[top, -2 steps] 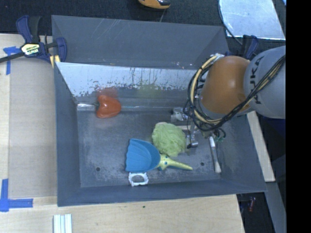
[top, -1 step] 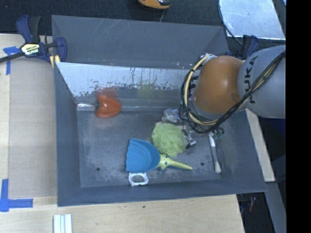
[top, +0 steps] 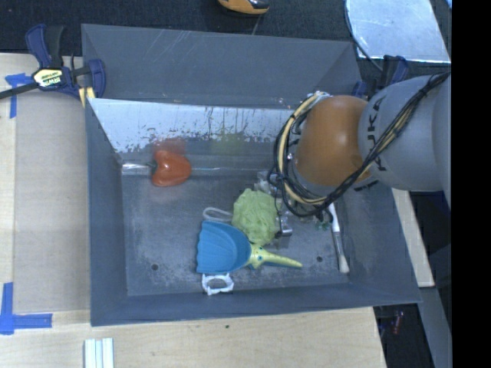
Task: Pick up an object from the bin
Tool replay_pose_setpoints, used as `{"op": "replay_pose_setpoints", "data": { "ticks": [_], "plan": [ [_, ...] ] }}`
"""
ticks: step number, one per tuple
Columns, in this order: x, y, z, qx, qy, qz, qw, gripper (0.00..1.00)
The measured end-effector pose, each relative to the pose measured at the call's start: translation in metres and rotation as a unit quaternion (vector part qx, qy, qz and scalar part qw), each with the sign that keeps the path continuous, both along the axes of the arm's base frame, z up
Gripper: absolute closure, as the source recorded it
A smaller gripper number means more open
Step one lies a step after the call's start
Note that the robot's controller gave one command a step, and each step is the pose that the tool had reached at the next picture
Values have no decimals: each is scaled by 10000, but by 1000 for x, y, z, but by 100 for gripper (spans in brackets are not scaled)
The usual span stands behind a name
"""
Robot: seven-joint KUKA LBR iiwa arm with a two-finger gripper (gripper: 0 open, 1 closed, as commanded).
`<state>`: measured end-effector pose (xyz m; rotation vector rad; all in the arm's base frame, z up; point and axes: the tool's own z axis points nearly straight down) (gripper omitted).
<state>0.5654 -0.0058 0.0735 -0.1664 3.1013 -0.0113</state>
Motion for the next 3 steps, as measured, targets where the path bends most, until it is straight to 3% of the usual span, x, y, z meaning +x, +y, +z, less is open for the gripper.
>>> {"op": "replay_pose_setpoints", "data": {
  "ticks": [1,2,3],
  "plan": [
    [14,10,-1,-26,-10,664,9978,0],
    [37,18,0,-25,-13,789,9969,0],
    [49,35,-1,-12,-32,310,9995,0]
  ]
}}
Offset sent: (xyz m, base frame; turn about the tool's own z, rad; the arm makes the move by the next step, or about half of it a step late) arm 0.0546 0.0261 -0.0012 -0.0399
